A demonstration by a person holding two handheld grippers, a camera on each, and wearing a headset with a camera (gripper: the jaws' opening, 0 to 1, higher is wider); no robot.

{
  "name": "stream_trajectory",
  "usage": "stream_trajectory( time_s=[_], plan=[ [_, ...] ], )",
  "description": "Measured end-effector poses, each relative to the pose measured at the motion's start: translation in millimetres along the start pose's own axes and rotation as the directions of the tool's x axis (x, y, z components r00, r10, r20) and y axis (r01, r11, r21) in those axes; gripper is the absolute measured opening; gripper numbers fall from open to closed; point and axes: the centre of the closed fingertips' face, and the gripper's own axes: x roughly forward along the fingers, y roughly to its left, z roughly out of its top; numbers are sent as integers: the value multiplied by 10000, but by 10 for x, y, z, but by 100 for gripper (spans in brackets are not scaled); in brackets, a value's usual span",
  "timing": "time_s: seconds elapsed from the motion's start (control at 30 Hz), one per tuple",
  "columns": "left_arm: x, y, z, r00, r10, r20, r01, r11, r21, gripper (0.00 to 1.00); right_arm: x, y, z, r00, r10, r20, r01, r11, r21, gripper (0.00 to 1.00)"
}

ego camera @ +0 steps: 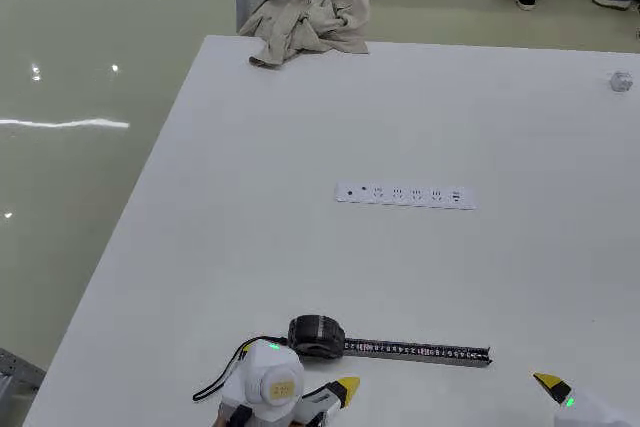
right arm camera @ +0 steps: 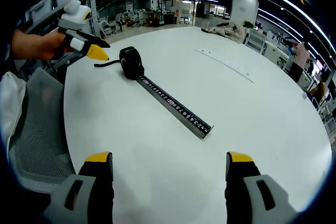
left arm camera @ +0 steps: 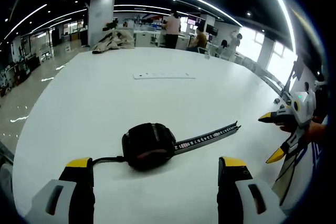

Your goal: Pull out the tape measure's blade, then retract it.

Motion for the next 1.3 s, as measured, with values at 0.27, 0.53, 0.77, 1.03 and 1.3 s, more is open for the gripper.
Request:
stream_trajectory(
  time_s=[0.27, 0.53, 0.77, 1.03, 1.3],
  plan=[
    [104, -3, 36, 9998, 180, 123, -178, 9998, -107, 94, 84, -95, 8, 9992, 337, -225, -350, 9976, -592, 89],
    [174, 44, 29, 9984, 558, 67, -557, 9982, -215, 94, 176, -199, -31, 9963, 612, -599, -677, 9912, -1135, 88],
    [228, 47, 12, 9979, 644, -17, -644, 9974, -324, 93, 265, -258, -26, 9921, 858, -914, -1003, 9806, -1683, 86],
    [299, 52, 47, 9972, 739, 72, -735, 9962, -475, 92, 380, -316, 23, 9865, 1122, -1194, -1356, 9681, -2106, 86],
    [407, 109, 59, 9957, 928, 35, -924, 9935, -662, 89, 472, -400, 42, 9804, 1329, -1458, -1666, 9535, -2513, 83]
  ],
)
